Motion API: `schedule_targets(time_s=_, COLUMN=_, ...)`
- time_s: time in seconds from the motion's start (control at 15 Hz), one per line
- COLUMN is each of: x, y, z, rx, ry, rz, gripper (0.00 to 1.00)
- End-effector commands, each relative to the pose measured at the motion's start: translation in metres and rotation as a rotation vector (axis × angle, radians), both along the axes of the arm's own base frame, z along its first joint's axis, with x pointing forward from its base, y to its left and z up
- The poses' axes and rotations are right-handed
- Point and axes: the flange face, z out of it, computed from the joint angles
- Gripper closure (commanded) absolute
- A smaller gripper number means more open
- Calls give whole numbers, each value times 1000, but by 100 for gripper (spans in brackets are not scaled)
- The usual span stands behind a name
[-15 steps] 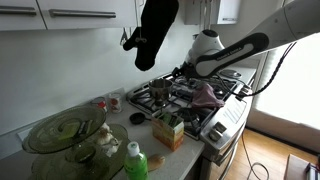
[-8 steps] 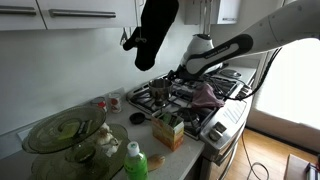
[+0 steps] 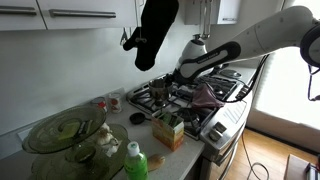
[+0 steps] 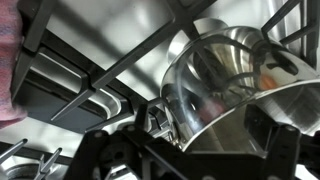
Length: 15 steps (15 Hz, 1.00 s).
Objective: Move the silver pot to the top right side of the stove, pick up the purple cloth and wipe the silver pot, put the purple cloth back on the job of the stove
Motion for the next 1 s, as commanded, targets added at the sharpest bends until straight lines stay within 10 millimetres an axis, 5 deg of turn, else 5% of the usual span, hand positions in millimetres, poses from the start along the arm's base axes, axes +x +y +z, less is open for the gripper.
schedule_targets(time_s=0.0, x=11, y=0, z=-12, rx=-1, ry=23, rz=-19, gripper=29)
schedule_targets(time_s=0.6, x=10, y=-34, z=-19, rx=-29, ry=29, rz=-118, gripper=97)
schedule_targets(time_s=0.93, x=8, y=-50, z=-20, rx=-35, ry=34, rz=-183, gripper=99)
